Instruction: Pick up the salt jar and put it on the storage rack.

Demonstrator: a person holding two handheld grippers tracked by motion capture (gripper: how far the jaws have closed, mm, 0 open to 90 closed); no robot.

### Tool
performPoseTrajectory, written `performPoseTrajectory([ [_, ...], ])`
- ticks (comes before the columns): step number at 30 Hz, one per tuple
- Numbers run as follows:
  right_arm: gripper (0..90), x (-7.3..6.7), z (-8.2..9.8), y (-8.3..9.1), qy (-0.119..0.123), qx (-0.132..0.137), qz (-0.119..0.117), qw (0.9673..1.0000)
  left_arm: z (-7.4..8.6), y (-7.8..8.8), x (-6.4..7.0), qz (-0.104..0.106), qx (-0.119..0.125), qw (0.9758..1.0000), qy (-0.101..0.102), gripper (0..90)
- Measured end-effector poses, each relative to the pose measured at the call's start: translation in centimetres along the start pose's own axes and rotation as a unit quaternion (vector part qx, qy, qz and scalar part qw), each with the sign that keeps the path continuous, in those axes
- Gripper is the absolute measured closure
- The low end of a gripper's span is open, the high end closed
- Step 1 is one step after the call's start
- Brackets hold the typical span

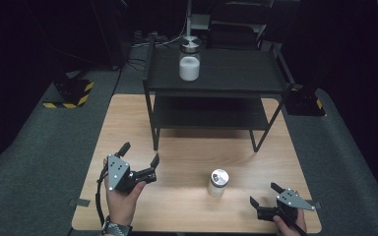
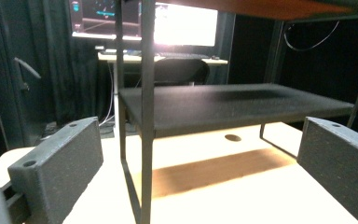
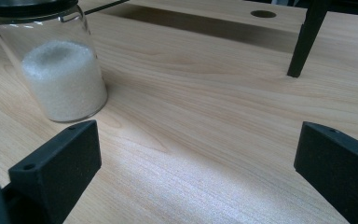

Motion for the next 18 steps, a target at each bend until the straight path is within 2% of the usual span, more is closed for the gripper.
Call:
performPoseTrajectory([
  [6, 0.2, 0.0, 0.0, 0.0, 0.001, 0.001, 0.0, 1.0, 1.8, 0.7, -0.4, -0.005, -0.025, 0.9997, 0.005, 0.5],
  [18, 0.1, 0.0, 0.0, 0.0, 0.0, 0.002, 0.0, 1.0, 4.5, 1.5, -0.9, -0.008, -0.07, 0.9974, -0.014, 0.6],
])
Point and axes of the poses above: each handheld gripper's, and its own axes: y roughly backward along the jaws, z roughly out of its underside, x roughly to its right, the point moved 6 cm from there along -y, roughly forward along the jaws, and after that the axes turned 9 degrees about -z, right-handed, at the moved point
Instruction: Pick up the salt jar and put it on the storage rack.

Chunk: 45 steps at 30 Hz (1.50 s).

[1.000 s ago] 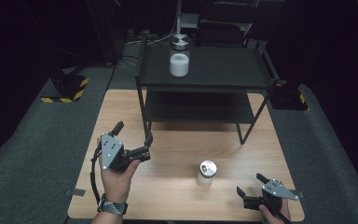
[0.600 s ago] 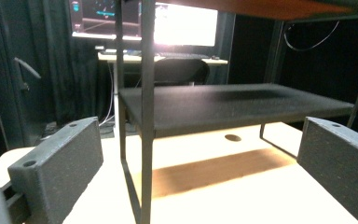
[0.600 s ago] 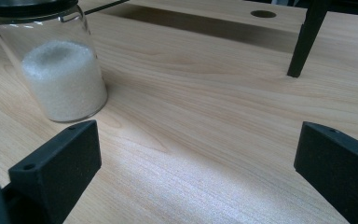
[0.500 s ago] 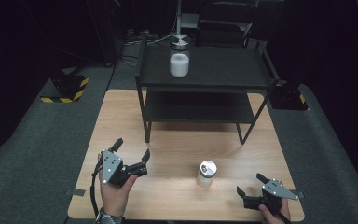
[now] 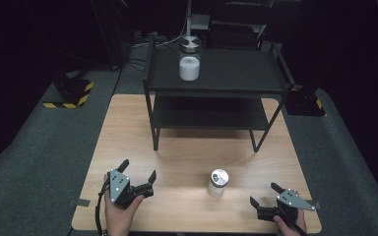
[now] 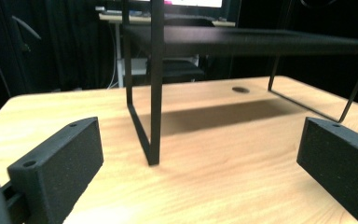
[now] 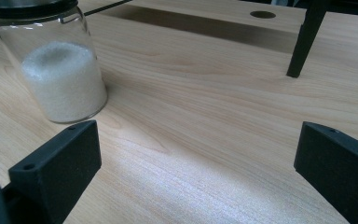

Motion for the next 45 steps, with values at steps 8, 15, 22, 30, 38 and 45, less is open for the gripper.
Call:
performPoseTrajectory([
  [8, 0.1, -0.1, 0.0, 0.0, 0.001, 0.001, 0.0, 1.0, 1.8, 0.0, 0.0, -0.006, -0.028, 0.9996, -0.002, 0.6],
  [15, 0.2, -0.1, 0.0, 0.0, 0.004, 0.0, 0.0, 1.0, 2.6, -0.3, 0.0, -0.016, -0.052, 0.9985, -0.008, 0.6],
  [22, 0.2, -0.1, 0.0, 0.0, 0.005, 0.0, 0.0, 1.0, 3.4, -0.5, -0.3, -0.019, -0.069, 0.9974, -0.007, 0.6],
  [30, 0.2, -0.2, 0.0, -0.1, 0.006, -0.002, 0.0, 1.0, 3.6, -0.7, 0.0, -0.016, -0.082, 0.9963, -0.022, 0.6],
  [38, 0.2, -0.2, 0.0, -0.1, 0.006, -0.003, 0.002, 1.0, 3.5, -0.8, 0.5, -0.035, -0.089, 0.9953, -0.018, 0.6],
  [45, 0.2, -0.3, -0.1, -0.1, 0.0, -0.004, 0.006, 1.0, 3.6, -0.6, 0.2, -0.024, -0.082, 0.9961, -0.019, 0.6],
])
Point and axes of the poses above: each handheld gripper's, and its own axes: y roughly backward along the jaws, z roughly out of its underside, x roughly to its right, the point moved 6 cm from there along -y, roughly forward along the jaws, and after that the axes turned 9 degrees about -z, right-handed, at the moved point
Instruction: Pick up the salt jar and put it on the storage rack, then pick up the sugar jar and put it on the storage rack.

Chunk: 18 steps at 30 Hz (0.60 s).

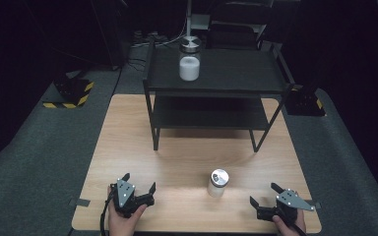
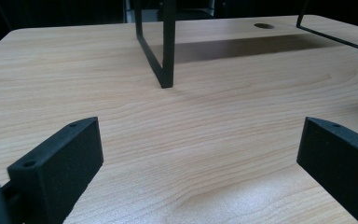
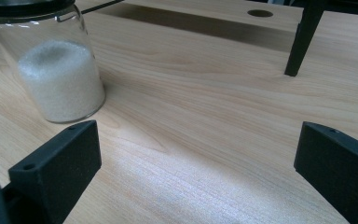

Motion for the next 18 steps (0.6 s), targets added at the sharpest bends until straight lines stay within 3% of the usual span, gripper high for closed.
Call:
performPoseTrajectory([
  [6, 0.2, -0.24, 0.17, 0.16, 0.001, 0.005, 0.006, 1.0, 0.14, 0.14, 0.05, 0.003, 0.006, 1.0, -0.005, 0.6],
  [10, 0.2, -0.33, 0.26, 0.27, -0.001, 0.008, 0.007, 0.9999, -0.08, -0.01, 0.22, -0.002, -0.002, 1.0, -0.008, 0.6],
  [18, 0.2, -0.29, 0.5, 0.58, -0.018, 0.017, 0.011, 0.9996, -0.03, 0.01, 0.11, 0.002, 0.0, 1.0, -0.006, 0.6],
])
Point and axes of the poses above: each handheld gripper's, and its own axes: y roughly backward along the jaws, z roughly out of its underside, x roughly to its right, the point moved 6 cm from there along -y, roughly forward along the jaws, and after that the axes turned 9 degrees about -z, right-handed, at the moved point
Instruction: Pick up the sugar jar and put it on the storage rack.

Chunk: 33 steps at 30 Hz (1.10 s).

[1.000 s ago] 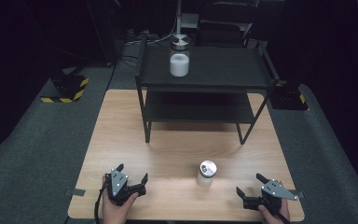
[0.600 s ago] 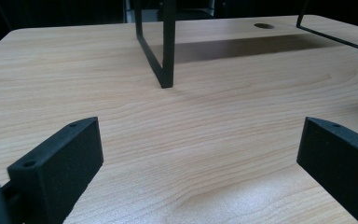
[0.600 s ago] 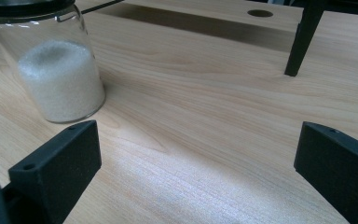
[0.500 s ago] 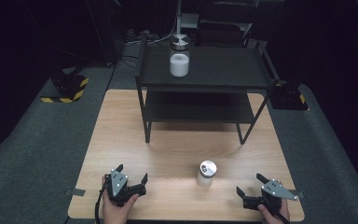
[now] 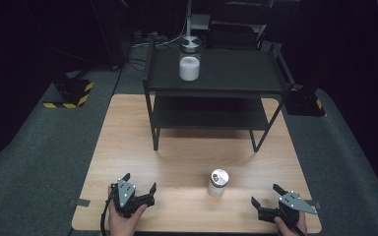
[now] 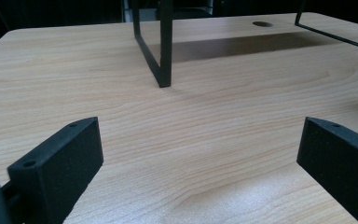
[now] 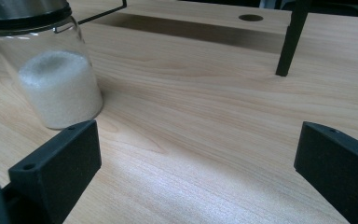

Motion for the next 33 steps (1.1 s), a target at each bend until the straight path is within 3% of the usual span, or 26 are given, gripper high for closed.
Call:
performPoseTrajectory([
  [10, 0.4, -0.1, 0.0, 0.0, 0.006, 0.001, -0.001, 1.0, 0.1, 0.2, 0.3, 0.012, 0.006, 0.9997, -0.022, 0.6],
  [24, 0.4, -0.2, 0.0, 0.0, 0.015, 0.003, 0.001, 0.9999, 0.0, 0.1, 0.0, 0.025, 0.001, 0.9996, -0.013, 0.6],
  [33, 0.6, -1.4, -1.0, 0.6, 0.027, 0.031, -0.009, 0.9991, 0.0, 0.1, -0.1, 0.031, 0.0, 0.9995, -0.012, 0.6],
])
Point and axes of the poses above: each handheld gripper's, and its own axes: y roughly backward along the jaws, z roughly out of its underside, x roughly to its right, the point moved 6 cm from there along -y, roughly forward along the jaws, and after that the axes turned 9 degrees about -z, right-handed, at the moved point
